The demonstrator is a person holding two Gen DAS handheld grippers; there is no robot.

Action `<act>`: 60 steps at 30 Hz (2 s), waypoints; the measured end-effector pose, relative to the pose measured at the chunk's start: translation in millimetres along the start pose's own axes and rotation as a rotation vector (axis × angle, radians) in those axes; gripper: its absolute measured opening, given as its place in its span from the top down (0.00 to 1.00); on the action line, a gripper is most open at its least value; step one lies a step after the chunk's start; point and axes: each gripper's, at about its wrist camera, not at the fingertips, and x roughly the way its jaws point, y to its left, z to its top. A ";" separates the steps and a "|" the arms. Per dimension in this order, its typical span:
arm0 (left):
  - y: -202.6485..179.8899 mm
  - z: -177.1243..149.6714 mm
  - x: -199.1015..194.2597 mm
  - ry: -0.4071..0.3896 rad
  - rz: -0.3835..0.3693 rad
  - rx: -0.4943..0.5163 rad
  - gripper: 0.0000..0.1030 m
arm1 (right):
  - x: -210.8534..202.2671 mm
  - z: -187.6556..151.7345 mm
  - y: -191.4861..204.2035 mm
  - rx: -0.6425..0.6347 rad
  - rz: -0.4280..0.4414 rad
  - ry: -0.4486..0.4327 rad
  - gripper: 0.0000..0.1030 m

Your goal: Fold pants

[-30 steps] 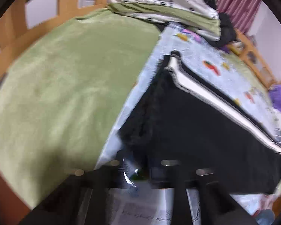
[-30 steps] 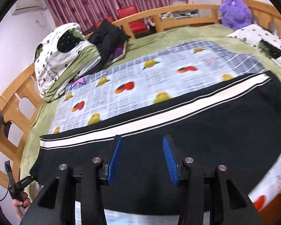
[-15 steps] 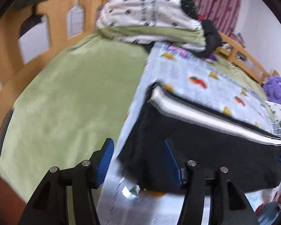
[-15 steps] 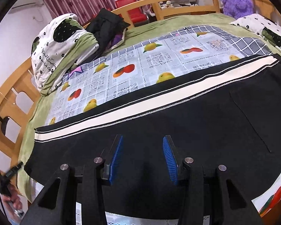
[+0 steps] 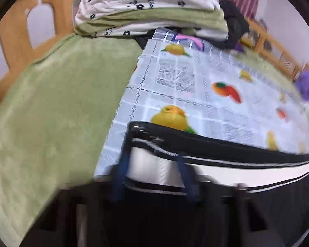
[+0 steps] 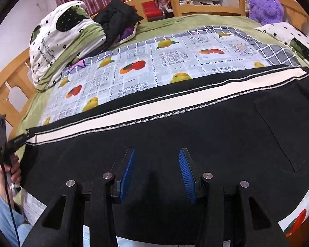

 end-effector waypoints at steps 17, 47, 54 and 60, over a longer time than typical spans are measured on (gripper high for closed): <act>6.4 8.7 -22.3 -0.132 -0.046 -0.059 0.53 | 18.1 -7.2 24.9 -0.130 -0.068 0.048 0.57; 72.9 -135.5 -69.9 0.072 -0.311 -0.471 0.51 | 2.9 -15.1 39.6 -0.167 -0.082 -0.007 0.57; 94.8 -133.4 -59.1 0.010 -0.324 -0.583 0.61 | -4.4 -19.7 47.3 -0.230 -0.099 -0.017 0.57; 85.5 -127.1 -73.6 -0.033 -0.259 -0.502 0.80 | -20.3 -25.0 32.0 -0.239 -0.098 -0.002 0.57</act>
